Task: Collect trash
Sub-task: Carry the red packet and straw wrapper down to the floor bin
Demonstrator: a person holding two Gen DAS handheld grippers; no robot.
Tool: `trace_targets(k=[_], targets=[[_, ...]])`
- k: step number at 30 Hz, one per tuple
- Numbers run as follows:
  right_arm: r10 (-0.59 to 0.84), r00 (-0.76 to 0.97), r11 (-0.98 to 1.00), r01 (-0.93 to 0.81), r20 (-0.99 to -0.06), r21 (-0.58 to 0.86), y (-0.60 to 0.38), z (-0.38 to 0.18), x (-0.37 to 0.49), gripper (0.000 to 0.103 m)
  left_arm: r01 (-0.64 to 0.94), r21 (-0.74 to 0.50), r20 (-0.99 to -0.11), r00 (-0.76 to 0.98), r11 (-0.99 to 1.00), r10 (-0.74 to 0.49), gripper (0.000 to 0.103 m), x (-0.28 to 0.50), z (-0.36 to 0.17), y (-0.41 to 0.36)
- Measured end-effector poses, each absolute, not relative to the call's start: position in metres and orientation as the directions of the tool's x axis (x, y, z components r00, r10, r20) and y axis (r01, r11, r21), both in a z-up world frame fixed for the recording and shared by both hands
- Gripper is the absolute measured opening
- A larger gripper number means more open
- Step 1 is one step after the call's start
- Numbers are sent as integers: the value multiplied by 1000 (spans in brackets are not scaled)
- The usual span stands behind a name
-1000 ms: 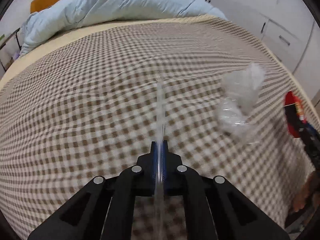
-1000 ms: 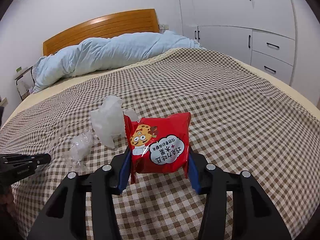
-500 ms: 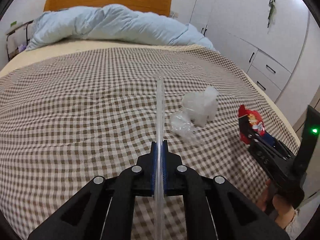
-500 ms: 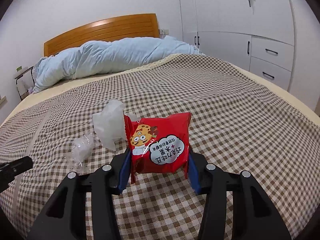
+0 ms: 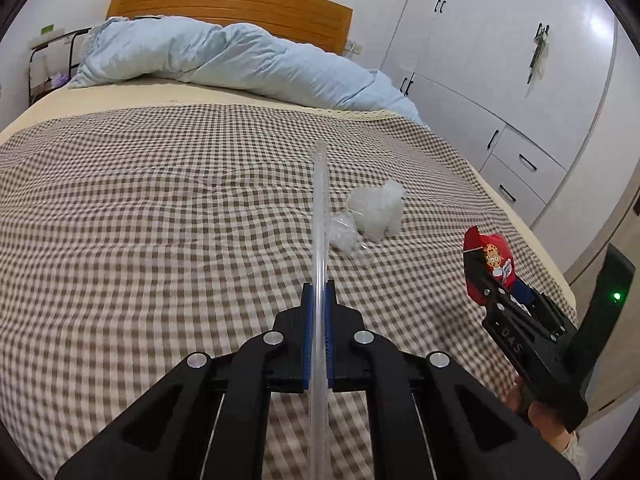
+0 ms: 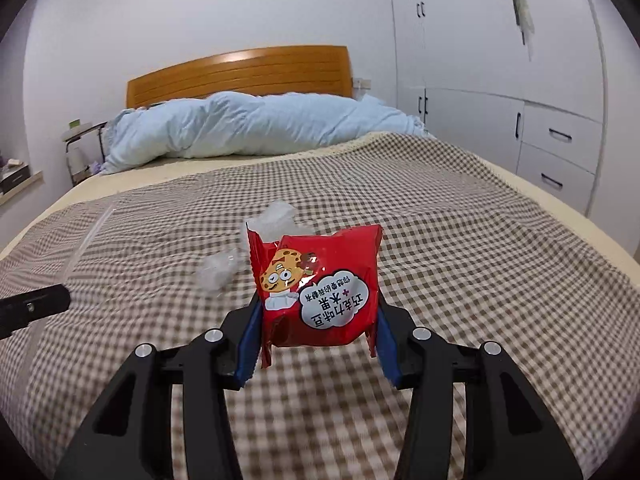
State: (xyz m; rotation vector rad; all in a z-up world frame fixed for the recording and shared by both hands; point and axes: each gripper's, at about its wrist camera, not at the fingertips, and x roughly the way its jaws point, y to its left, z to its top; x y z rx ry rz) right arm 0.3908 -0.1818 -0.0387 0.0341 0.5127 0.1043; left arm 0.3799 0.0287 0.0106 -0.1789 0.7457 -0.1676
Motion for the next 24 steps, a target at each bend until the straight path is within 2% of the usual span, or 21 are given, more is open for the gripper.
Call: trace_targets(k=[24], targets=[[148, 884, 988, -150, -443, 31, -208, 5, 263, 47, 143, -221, -587, 770, 965, -248, 2, 252, 61, -3]])
